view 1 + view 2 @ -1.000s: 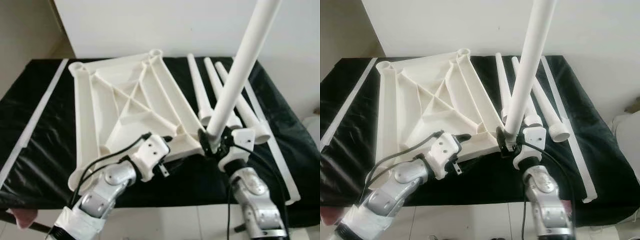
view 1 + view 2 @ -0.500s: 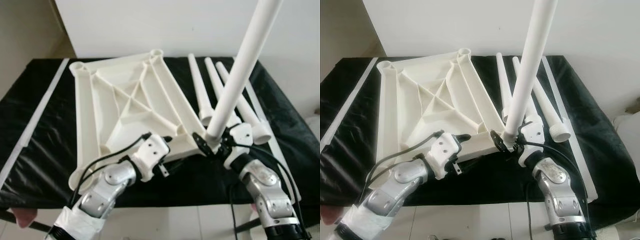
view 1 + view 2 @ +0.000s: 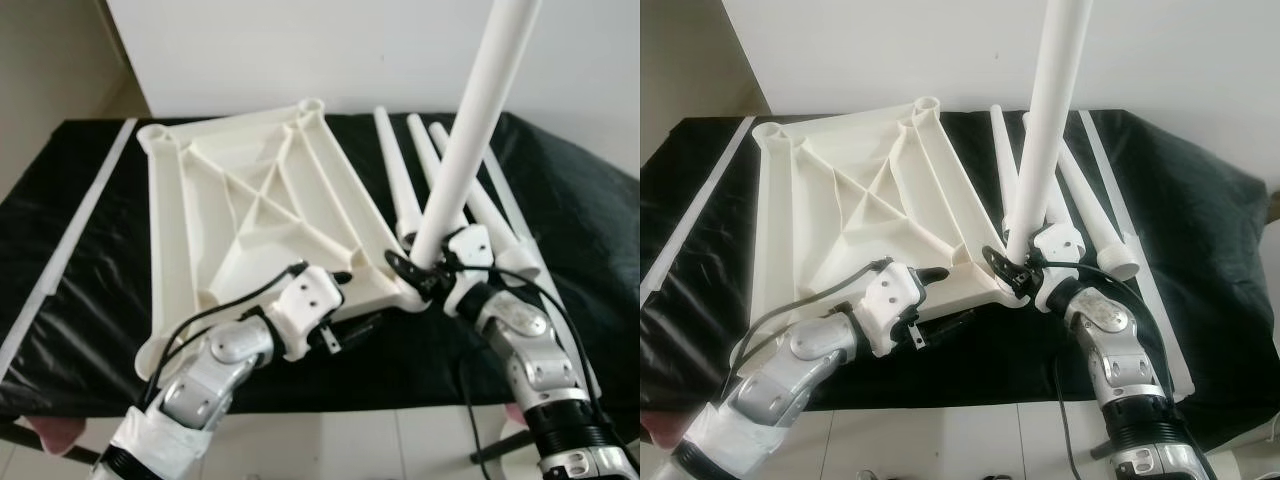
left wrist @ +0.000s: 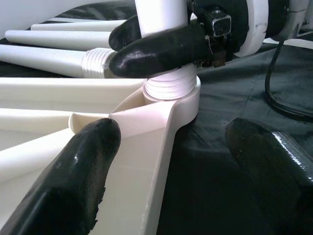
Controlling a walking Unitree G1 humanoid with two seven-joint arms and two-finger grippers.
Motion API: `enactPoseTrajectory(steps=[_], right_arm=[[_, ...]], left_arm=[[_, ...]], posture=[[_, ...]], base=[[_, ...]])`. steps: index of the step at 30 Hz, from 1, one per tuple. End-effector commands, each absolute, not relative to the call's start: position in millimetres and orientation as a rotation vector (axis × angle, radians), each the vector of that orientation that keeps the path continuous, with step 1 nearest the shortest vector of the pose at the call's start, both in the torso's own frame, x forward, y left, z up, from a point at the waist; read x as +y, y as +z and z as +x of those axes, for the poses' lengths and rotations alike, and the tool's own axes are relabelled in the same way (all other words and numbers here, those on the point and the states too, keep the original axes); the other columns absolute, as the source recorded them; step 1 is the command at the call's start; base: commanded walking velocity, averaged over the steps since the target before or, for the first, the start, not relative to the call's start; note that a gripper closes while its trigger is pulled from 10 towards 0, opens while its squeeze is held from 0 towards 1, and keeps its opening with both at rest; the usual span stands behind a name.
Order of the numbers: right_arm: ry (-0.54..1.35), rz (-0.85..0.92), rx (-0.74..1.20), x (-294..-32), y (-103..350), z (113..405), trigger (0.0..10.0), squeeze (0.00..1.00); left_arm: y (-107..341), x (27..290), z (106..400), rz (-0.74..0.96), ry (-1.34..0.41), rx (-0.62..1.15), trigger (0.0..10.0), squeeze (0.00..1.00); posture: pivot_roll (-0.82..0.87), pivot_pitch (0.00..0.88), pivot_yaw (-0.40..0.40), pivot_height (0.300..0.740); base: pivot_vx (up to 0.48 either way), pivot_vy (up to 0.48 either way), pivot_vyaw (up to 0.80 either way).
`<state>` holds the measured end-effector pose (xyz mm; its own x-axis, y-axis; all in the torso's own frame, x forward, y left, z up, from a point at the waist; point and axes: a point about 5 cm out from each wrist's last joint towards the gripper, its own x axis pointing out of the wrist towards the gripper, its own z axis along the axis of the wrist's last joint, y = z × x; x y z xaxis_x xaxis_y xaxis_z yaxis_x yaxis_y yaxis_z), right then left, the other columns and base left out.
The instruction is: Building children table
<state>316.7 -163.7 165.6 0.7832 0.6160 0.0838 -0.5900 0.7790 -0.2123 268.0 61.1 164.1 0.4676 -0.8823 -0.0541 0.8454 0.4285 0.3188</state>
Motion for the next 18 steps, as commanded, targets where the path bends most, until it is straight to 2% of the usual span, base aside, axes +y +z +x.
enactPoseTrajectory(steps=[1,5,8,10,11,18], right_arm=[[0.628,-0.157,-0.103,-168.1,155.3,314.0,10.0,0.0],[0.593,-0.121,-0.1,-167.0,154.9,312.7,10.0,0.0],[0.497,-0.109,-0.096,-166.5,154.9,312.1,10.0,0.0],[0.338,-0.078,-0.07,-167.0,151.6,311.6,10.0,0.0],[0.338,-0.078,-0.07,-167.0,151.6,311.6,10.0,0.0],[0.024,-0.031,-0.039,-148.3,141.0,296.2,10.0,0.0]], left_arm=[[162.1,61.0,265.0,0.313,-1.088,-0.114,10.0,0.0],[162.2,60.3,265.3,0.313,-1.092,-0.114,10.0,0.0],[162.3,59.6,265.6,0.314,-1.096,-0.115,10.0,0.0],[162.9,60.3,266.9,0.3,-1.091,-0.115,10.0,0.0],[162.9,60.3,266.9,0.3,-1.091,-0.115,10.0,0.0],[162.9,60.2,269.5,0.284,-1.101,-0.107,10.0,0.0]], posture=[[-0.1,0.142,0.035,0.74],[-0.11,0.142,0.038,0.74],[-0.11,0.141,0.04,0.74],[-0.11,0.144,0.038,0.74],[-0.11,0.144,0.038,0.74],[-0.12,0.137,0.046,0.74]], base=[[0.0,0.0,0.0],[0.0,0.0,0.0],[0.0,0.0,0.0],[0.0,0.0,0.0],[0.0,0.0,0.0],[0.0,0.0,0.0]])
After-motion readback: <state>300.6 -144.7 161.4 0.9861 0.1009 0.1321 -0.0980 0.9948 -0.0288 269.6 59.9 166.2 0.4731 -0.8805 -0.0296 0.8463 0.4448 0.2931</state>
